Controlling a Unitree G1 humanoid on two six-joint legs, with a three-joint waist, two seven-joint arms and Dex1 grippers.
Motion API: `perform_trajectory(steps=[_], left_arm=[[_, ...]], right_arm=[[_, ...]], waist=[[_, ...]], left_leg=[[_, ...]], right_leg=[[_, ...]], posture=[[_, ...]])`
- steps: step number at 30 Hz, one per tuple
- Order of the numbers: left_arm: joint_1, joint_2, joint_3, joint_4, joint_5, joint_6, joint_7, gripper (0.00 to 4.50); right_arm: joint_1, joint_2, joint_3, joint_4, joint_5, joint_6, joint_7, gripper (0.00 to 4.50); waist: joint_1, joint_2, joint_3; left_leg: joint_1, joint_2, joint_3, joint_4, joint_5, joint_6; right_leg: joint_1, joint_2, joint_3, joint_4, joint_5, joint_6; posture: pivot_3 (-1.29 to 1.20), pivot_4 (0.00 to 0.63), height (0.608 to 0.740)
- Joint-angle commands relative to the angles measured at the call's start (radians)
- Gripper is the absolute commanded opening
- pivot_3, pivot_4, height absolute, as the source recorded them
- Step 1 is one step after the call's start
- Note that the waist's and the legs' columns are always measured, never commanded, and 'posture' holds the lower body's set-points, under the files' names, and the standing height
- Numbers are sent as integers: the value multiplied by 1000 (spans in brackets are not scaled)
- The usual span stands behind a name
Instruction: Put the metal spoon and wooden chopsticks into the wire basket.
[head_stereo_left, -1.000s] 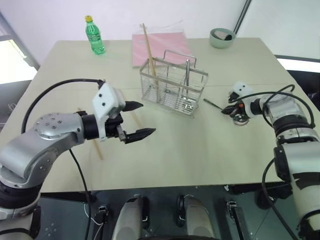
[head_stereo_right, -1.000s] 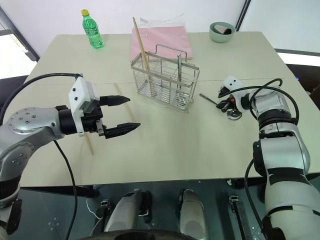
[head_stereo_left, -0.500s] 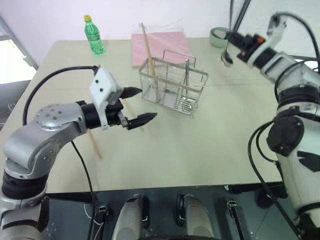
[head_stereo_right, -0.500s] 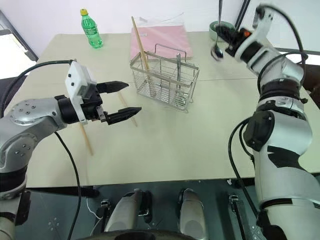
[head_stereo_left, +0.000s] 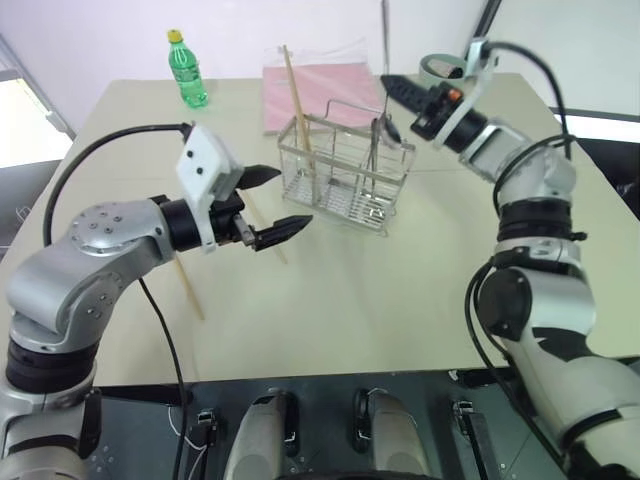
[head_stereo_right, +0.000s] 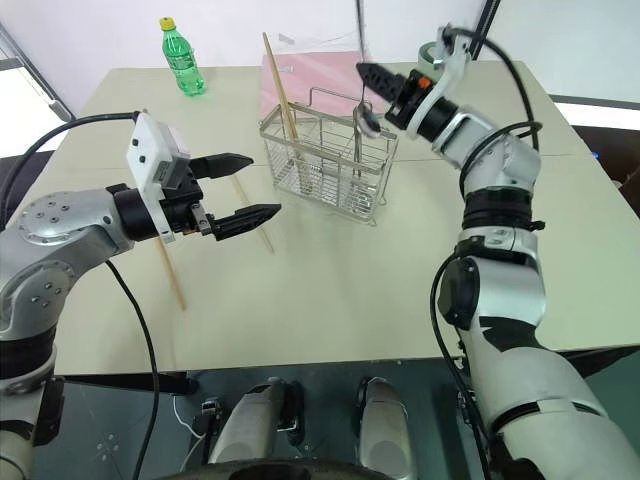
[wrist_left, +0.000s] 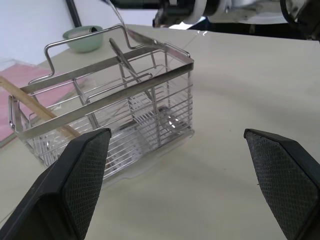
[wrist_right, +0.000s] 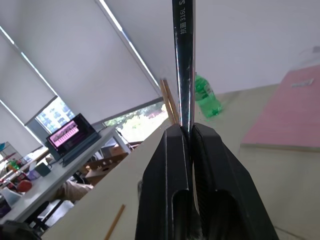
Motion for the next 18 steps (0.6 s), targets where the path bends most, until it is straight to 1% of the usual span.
perform_trajectory(steps=[1,5,6,7,8,13,14,18], left_arm=[[-19,9,46,-37,-11,-1,12,4500],[-18,10,53,-41,-16,5,19,4500],[-18,10,55,-42,-18,7,21,4500],[-18,10,56,-42,-20,7,22,4500],[-19,10,57,-41,-21,8,22,4500],[-26,5,54,-35,-19,6,27,4500],[-28,3,54,-33,-19,5,29,4500],[-26,-5,69,-32,-31,15,53,4500]], right_arm=[[34,15,21,-100,15,-39,11,42],[30,26,-29,-74,64,-29,-31,42],[23,26,-44,-65,79,-22,-39,740],[19,26,-53,-61,89,-21,-45,1053],[16,25,-56,-60,93,-24,-51,1537],[14,16,-64,-70,113,-14,-73,4132],[17,12,-63,-76,114,-13,-73,4419],[23,-15,-58,-104,118,3,-61,4419]], waist=[[-1,0,0],[-1,0,0],[-1,0,0],[-1,0,0],[-1,0,0],[-2,0,0],[-1,0,0],[0,0,0]], left_leg=[[0,0,0,0,0,0],[0,0,0,0,0,0],[0,0,0,0,0,0],[0,0,0,0,0,0],[0,0,0,0,0,0],[0,0,0,0,0,0],[0,0,0,0,0,0],[0,0,0,0,0,0]], right_leg=[[0,0,0,0,0,0],[0,0,0,0,0,0],[0,0,0,0,0,0],[0,0,0,0,0,0],[0,0,0,0,0,0],[0,0,0,0,0,0],[0,0,0,0,0,0],[0,0,0,0,0,0]], posture=[[0,150,692],[0,150,692],[0,150,692],[0,150,692],[0,150,692],[0,150,692],[0,150,692],[0,150,692]])
